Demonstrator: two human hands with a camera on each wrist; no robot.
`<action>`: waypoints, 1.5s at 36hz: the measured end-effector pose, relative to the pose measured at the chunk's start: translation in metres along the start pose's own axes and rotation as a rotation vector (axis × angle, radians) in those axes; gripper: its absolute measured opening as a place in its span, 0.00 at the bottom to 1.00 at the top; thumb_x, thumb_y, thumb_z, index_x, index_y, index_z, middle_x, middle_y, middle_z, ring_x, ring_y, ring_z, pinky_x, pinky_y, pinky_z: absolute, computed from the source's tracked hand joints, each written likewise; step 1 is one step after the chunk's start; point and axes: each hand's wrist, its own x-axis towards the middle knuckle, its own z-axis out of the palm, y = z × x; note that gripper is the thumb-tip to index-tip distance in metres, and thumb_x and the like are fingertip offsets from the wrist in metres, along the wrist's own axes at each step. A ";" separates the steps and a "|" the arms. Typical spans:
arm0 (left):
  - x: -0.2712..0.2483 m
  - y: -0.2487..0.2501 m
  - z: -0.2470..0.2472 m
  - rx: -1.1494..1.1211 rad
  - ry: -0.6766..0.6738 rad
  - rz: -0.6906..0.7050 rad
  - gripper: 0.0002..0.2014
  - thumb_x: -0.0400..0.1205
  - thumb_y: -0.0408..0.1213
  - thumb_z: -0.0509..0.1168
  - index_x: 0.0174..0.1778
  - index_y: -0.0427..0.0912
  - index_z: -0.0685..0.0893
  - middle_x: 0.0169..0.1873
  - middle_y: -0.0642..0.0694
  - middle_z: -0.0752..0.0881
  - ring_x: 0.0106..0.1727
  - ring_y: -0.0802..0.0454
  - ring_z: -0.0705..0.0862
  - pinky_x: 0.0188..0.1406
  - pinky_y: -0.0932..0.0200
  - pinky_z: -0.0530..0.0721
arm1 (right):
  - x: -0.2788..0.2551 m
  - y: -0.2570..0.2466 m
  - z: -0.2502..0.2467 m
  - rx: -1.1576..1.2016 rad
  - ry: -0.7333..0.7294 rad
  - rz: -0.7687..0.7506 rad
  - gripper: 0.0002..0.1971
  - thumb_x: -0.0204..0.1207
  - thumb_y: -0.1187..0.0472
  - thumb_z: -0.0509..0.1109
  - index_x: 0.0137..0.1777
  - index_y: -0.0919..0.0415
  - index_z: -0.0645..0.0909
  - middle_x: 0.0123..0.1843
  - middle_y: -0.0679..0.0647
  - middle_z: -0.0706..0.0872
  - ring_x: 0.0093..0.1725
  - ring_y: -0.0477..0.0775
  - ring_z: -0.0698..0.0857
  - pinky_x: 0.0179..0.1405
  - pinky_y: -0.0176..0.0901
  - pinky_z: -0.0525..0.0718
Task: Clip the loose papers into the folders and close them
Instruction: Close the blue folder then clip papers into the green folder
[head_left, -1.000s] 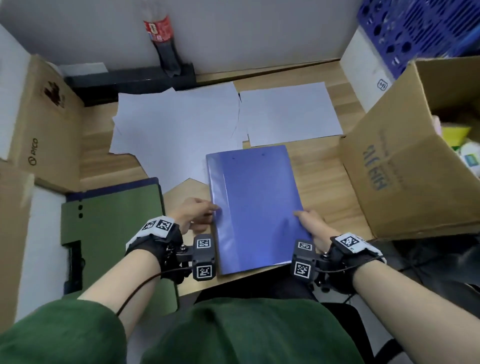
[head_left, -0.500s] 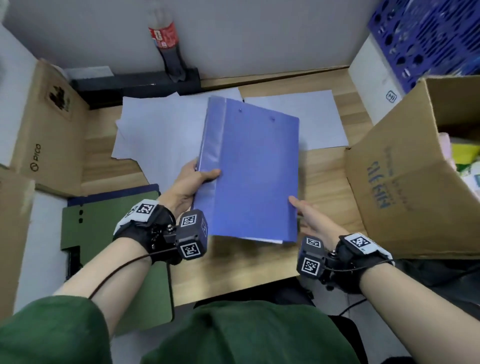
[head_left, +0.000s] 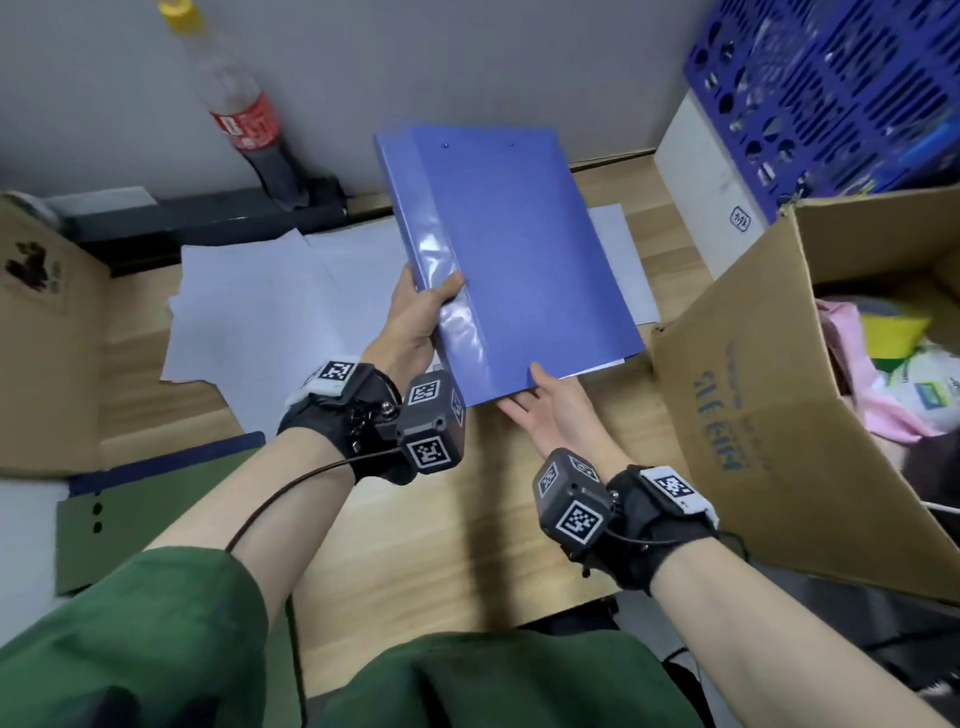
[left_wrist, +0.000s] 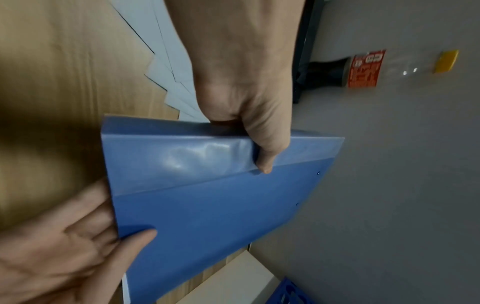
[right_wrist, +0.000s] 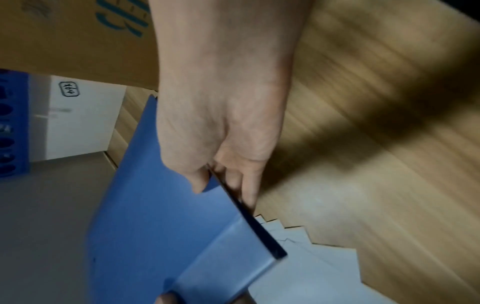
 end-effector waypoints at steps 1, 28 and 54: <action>0.005 0.000 0.005 0.016 -0.018 -0.008 0.17 0.81 0.26 0.66 0.64 0.43 0.73 0.51 0.47 0.87 0.46 0.51 0.88 0.51 0.53 0.88 | 0.005 -0.003 0.000 0.037 0.024 -0.019 0.21 0.86 0.67 0.56 0.78 0.58 0.67 0.69 0.57 0.81 0.49 0.54 0.90 0.39 0.49 0.90; 0.049 -0.037 -0.011 1.420 -0.622 -0.263 0.23 0.89 0.38 0.46 0.83 0.45 0.59 0.85 0.52 0.53 0.85 0.47 0.56 0.78 0.53 0.57 | 0.078 -0.091 -0.052 -0.085 0.477 -0.075 0.16 0.85 0.65 0.57 0.72 0.64 0.69 0.69 0.65 0.80 0.50 0.58 0.87 0.44 0.51 0.87; -0.063 -0.050 -0.113 1.202 -0.762 -0.495 0.31 0.88 0.43 0.51 0.85 0.53 0.46 0.79 0.48 0.64 0.75 0.48 0.69 0.75 0.55 0.64 | 0.049 0.032 0.010 -1.403 -0.040 0.069 0.30 0.82 0.52 0.62 0.82 0.48 0.58 0.87 0.48 0.44 0.85 0.48 0.42 0.83 0.52 0.50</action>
